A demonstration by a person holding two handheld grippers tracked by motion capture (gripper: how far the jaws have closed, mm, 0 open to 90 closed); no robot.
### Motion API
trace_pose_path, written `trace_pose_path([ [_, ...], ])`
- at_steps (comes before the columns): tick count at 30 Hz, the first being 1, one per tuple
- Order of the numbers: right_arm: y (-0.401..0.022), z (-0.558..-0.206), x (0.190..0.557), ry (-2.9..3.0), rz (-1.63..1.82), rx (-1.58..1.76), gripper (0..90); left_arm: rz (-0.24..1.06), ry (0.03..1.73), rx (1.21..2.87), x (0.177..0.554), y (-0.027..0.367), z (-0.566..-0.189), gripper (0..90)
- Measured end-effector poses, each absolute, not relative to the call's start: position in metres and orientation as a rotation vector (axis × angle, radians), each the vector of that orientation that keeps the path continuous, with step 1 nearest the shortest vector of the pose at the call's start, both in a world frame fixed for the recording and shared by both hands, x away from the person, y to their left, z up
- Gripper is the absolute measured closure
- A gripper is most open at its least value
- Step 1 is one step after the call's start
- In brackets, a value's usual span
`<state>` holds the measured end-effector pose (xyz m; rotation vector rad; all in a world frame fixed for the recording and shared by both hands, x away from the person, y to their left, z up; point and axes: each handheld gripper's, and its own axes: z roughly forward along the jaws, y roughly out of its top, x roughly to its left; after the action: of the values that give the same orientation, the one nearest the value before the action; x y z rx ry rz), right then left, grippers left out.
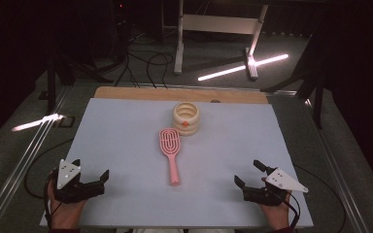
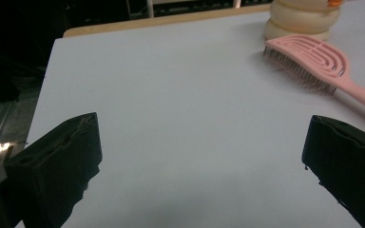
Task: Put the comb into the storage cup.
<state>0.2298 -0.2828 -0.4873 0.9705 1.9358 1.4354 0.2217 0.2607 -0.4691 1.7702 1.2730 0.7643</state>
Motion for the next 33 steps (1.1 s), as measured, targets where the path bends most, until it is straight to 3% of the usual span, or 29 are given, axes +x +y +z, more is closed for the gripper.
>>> trace_pose_path([
  [33,-0.278,-0.49,0.232,1.957,1.425,0.975,9.9,0.699,1.241,1.892,0.258,0.214,-0.457,0.0],
])
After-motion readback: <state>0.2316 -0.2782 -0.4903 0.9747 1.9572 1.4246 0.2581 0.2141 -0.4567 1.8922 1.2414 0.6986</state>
